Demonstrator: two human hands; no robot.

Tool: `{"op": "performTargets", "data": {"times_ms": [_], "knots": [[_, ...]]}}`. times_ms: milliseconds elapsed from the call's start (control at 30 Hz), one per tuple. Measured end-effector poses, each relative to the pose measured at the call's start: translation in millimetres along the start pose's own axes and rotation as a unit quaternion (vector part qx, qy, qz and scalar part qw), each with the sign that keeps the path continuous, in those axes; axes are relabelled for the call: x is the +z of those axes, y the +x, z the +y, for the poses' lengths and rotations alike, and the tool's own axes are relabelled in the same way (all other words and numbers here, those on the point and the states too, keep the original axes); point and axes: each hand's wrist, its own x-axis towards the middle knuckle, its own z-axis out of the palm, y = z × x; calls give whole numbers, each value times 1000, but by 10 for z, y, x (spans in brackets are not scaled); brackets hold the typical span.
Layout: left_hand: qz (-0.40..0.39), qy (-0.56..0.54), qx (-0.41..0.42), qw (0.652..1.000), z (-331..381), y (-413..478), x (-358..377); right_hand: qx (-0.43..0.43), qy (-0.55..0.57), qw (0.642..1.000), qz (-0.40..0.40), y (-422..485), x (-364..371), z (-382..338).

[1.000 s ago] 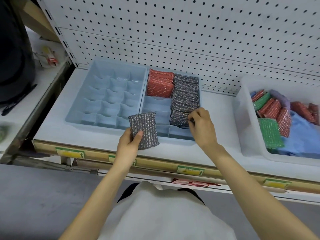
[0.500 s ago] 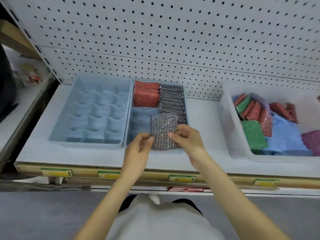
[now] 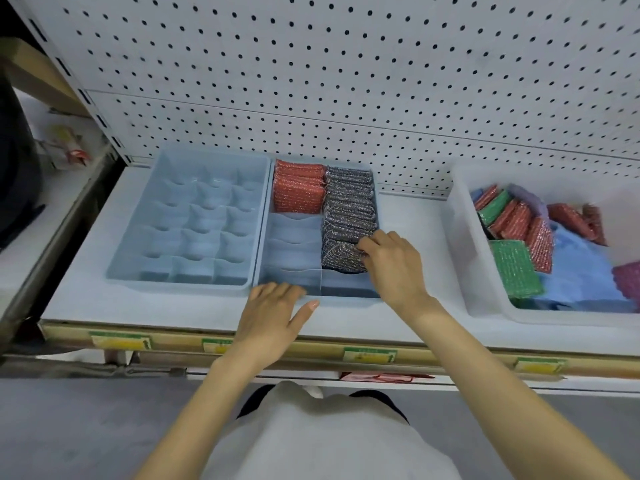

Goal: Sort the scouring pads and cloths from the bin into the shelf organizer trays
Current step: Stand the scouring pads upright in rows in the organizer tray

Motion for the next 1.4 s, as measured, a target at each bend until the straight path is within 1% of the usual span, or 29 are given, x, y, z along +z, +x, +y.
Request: {"op": "performTargets", "data": {"times_ms": [133, 200, 367, 433, 467, 533, 633, 667, 733, 767, 800, 833, 867, 967, 1033, 1100, 1233, 1300, 1400], "knots": [[10, -4, -2, 1000, -25, -57, 49, -42, -34, 999, -11, -85, -69, -57], [15, 2, 2, 1000, -15, -65, 56, -51, -36, 998, -31, -143, -50, -120], [12, 14, -2, 1000, 18, -71, 40, -18, -30, 992, -119, -77, 20, -208], [15, 15, 3, 1000, 15, -78, 41, -11, -34, 990, -137, -46, 42, -209], [15, 16, 4, 1000, 16, -80, 35, -11, -36, 990, -133, -45, 36, -212], [11, 12, 5, 1000, 19, -75, 24, -12, -16, 995, -102, -89, 58, -188], [10, -8, 18, 1000, 9, -81, 5, -32, 65, 997, -22, -221, 115, -128], [27, -18, 23, 999, 1, -89, 2, -45, 71, 996, -10, -258, 118, -127], [105, -36, 18, 994, -29, -108, -14, -59, 58, 997, 0, -294, 129, -144], [144, -47, -3, 988, -58, -106, -28, -59, 49, 997, 1, -300, 138, -156], [161, -56, -28, 985, -98, -95, -50, -58, 40, 997, 1, -304, 147, -169], [153, -58, -49, 985, -143, -77, -71, -60, 34, 998, 3, -314, 161, -179], [129, -48, -61, 989, -190, -59, -80, -63, 32, 997, 6, -321, 178, -184], [46, 59, -53, 996, -310, -43, -18, -69, 32, 997, 4, -319, 208, -197], [45, 95, -44, 993, -355, -41, 47, -69, 20, 997, -8, -296, 223, -210], [59, 93, -42, 993, -370, -36, 74, -68, 11, 997, -18, -260, 214, -233], [49, 89, -42, 994, -372, -27, 69, -57, 20, 998, -27, -264, 217, -255], [48, 52, -50, 996, -339, -26, 30, -37, 64, 997, -34, -289, 218, -266], [53, -43, -86, 994, -217, 3, -77, 20, 175, 984, -39, -336, 146, -278]]}}
